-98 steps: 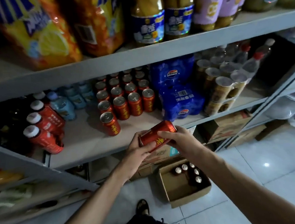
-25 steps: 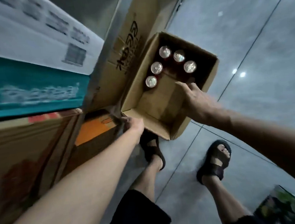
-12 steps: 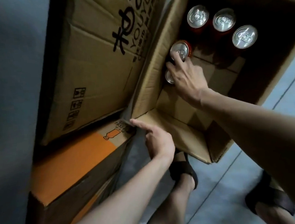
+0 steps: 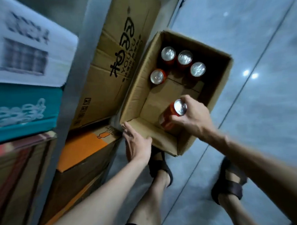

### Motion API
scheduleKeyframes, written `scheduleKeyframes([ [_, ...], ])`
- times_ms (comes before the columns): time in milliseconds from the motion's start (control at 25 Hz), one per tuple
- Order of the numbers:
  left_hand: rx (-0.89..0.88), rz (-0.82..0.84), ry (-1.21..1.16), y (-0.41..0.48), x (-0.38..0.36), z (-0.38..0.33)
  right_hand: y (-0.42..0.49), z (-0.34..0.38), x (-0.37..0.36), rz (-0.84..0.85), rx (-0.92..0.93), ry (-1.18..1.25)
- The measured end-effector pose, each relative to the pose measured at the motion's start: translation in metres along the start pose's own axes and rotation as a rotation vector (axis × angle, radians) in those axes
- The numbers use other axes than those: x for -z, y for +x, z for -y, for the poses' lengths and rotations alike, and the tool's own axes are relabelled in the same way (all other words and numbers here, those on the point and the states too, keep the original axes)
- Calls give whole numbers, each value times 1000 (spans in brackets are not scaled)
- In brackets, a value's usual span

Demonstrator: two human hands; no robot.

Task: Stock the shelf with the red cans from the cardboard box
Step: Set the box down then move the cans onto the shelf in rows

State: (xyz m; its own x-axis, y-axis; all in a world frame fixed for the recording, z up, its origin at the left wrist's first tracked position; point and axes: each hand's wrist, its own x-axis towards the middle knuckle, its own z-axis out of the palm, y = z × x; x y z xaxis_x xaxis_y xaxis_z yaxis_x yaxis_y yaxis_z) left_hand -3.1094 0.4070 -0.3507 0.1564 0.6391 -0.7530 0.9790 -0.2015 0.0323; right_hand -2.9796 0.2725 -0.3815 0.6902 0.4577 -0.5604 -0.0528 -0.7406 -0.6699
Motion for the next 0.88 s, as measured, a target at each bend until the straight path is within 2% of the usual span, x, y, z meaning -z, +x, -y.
scheduleKeyframes([
  [120, -332, 178, -101, -86, 29, -24, -79, 27, 61, -42, -216, 397],
  [240, -475, 300, -313, -194, 84, -50, -145, 82, 144, -19, -226, 554],
  [360, -519, 397, -460, -303, 164, -72, -206, 169, 240, 47, -140, 494],
  [480, -570, 472, -546, -383, 245, -89, -254, 257, 310, 16, -56, 336],
  [560, -604, 431, -603, -439, 296, -88, -292, 318, 344, 17, -9, 260],
  [640, -621, 313, -700, -485, 336, -78, -329, 370, 366, 67, 50, 220],
  [880, -650, 105, -884, -548, 423, 3, -399, 479, 364, 469, 146, 248],
])
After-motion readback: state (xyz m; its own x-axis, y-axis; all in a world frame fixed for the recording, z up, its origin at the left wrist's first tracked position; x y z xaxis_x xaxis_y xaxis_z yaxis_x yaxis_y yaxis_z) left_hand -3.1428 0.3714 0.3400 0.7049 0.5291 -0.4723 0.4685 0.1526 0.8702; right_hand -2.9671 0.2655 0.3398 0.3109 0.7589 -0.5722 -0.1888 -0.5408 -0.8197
